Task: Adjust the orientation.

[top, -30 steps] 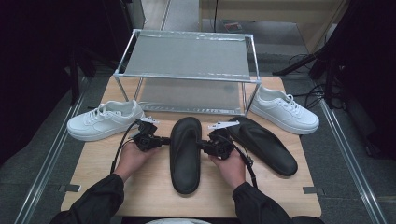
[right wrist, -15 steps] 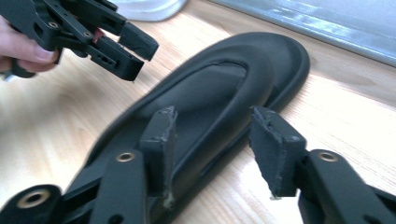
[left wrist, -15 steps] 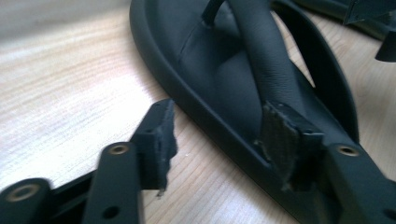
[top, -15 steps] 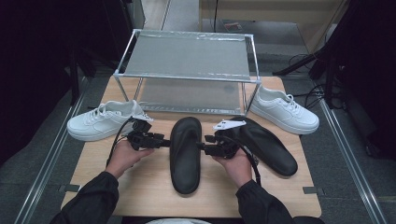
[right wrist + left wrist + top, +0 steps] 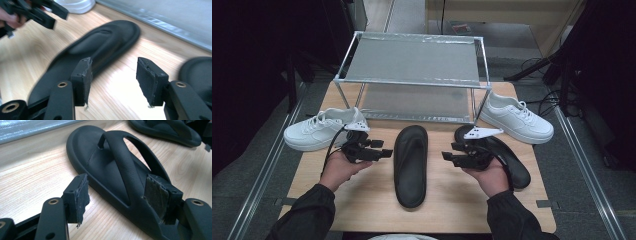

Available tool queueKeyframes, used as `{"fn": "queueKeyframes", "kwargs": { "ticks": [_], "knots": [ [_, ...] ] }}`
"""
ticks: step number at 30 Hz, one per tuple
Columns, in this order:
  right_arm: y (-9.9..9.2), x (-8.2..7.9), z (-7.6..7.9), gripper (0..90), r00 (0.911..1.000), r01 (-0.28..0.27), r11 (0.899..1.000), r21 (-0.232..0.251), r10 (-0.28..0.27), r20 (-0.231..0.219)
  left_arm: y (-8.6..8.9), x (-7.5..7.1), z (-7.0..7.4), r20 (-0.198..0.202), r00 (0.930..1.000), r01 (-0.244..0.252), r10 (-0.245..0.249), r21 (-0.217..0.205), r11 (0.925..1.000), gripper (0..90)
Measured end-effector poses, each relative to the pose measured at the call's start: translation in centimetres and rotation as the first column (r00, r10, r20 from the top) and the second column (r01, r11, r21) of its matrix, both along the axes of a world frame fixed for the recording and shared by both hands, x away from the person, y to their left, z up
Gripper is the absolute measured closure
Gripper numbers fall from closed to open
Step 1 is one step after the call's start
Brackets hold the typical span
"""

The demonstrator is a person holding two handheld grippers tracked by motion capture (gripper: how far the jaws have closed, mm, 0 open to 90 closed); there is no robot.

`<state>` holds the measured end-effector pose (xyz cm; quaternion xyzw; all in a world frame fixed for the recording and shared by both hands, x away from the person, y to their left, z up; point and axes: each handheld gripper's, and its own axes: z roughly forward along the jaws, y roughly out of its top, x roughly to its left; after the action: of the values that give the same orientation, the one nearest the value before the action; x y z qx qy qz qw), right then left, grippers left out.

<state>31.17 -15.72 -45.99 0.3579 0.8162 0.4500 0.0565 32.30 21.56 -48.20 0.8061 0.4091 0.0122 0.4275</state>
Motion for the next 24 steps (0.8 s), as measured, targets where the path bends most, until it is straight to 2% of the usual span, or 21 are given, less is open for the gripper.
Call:
{"fn": "queueKeyframes", "kwargs": {
  "ticks": [2,4,6,7,11,16,20,24],
  "knots": [
    [-0.9,0.0,0.0,46.8,0.9998,0.007,1.000,-0.021,-0.007,0.017,0.0,-0.2,0.0,-0.002,0.9999,0.010,-0.010,0.012,0.9999,36.0],
    [-1.9,0.0,-0.1,46.7,0.9997,0.019,1.000,-0.024,-0.019,0.015,0.0,-0.4,0.0,-0.014,0.9997,0.021,-0.021,0.023,0.9995,35.9],
    [-2.3,0.0,-0.2,46.7,0.9995,0.029,0.999,-0.019,-0.029,0.015,0.0,-0.5,0.0,-0.023,0.9994,0.026,-0.026,0.011,0.9996,35.6],
    [-3.3,-0.2,-0.2,46.2,0.9989,0.047,0.999,-0.005,-0.047,0.002,0.0,-0.7,0.0,-0.037,0.9988,0.033,-0.033,-0.002,0.9994,35.2],
    [-4.7,-0.5,-0.2,45.6,0.9982,0.059,0.998,-0.019,-0.059,0.010,-0.1,-1.3,0.1,-0.027,0.9987,0.043,-0.043,-0.008,0.9991,34.9],
    [-6.5,-0.8,-0.6,45.6,0.9953,0.096,0.995,-0.019,-0.096,-0.007,-0.3,-1.6,0.0,-0.031,0.9978,0.058,-0.058,-0.006,0.9983,34.8],
    [-7.4,-0.9,-1.0,45.6,0.9931,0.117,0.993,-0.006,-0.117,-0.012,-0.3,-1.5,-0.1,-0.034,0.9982,0.049,-0.049,-0.009,0.9988,34.8],
    [-7.7,-0.8,-1.3,45.8,0.9933,0.115,0.993,-0.021,-0.115,-0.012,-0.2,-1.5,-0.1,-0.031,0.9983,0.048,-0.049,-0.011,0.9988,34.8]
  ]
}}
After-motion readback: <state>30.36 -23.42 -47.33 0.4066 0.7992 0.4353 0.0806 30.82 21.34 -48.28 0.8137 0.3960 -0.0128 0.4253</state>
